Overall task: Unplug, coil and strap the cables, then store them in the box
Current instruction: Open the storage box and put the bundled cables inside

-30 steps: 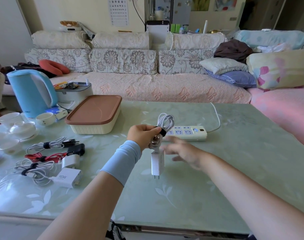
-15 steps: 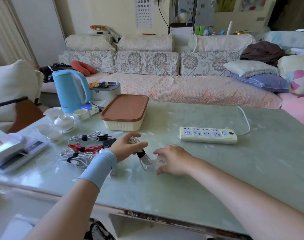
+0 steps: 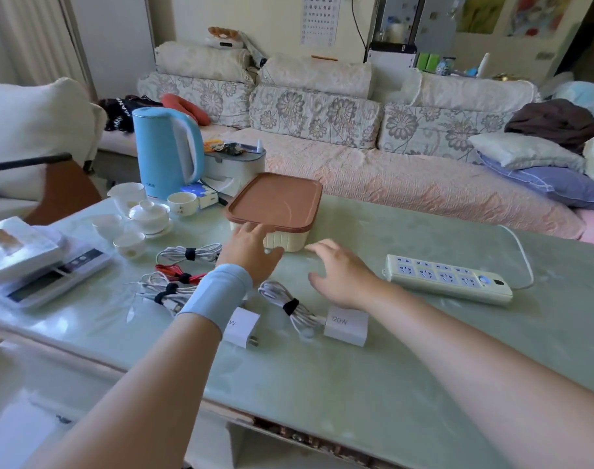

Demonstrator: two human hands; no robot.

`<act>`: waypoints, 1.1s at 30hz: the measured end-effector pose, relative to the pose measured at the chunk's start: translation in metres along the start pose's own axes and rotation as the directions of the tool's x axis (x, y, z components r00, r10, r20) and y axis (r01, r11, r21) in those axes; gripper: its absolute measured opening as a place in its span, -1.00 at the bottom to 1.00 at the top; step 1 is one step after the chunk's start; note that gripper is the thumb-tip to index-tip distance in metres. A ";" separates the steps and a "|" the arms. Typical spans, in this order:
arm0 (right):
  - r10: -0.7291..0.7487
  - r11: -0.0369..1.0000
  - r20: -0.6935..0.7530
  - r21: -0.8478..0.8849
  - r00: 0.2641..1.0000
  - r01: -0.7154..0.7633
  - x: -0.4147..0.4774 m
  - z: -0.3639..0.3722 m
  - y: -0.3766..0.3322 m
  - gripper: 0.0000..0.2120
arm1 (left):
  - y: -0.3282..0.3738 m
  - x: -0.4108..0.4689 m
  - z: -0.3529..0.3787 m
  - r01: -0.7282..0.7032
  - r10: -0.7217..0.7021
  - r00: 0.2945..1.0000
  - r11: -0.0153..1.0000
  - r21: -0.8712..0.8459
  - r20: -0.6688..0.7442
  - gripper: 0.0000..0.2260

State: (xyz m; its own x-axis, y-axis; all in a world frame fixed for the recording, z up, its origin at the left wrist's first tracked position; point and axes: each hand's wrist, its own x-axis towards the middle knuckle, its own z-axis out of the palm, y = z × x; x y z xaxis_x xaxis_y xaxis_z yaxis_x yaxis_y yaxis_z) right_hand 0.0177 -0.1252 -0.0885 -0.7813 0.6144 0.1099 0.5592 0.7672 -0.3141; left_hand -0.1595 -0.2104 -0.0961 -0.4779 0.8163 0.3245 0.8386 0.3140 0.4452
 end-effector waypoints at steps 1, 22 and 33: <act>-0.019 0.999 -0.012 -0.031 1.000 0.018 0.013 -0.001 -0.004 -0.44 | -0.001 0.009 0.002 -0.024 0.025 0.999 1.000 0.014 -0.042 -0.53; -0.400 0.857 -0.036 -0.369 0.916 0.360 0.071 0.005 0.010 -0.57 | -0.009 0.033 0.027 -0.160 0.159 0.987 0.987 0.005 0.029 -0.73; -0.315 0.911 -0.100 -0.311 0.944 0.271 0.051 0.023 0.023 -0.56 | -0.002 0.015 0.044 -0.139 0.140 0.987 0.990 -0.016 0.076 -0.45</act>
State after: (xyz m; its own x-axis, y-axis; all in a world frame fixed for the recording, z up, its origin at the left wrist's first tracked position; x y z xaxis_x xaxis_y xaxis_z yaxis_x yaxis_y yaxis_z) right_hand -0.0157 -0.0800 -0.1123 -0.8858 0.3562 0.2974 0.3835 0.9228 0.0369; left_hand -0.1564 -0.1776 -0.1290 -0.3343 0.8869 0.3190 0.8927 0.1893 0.4090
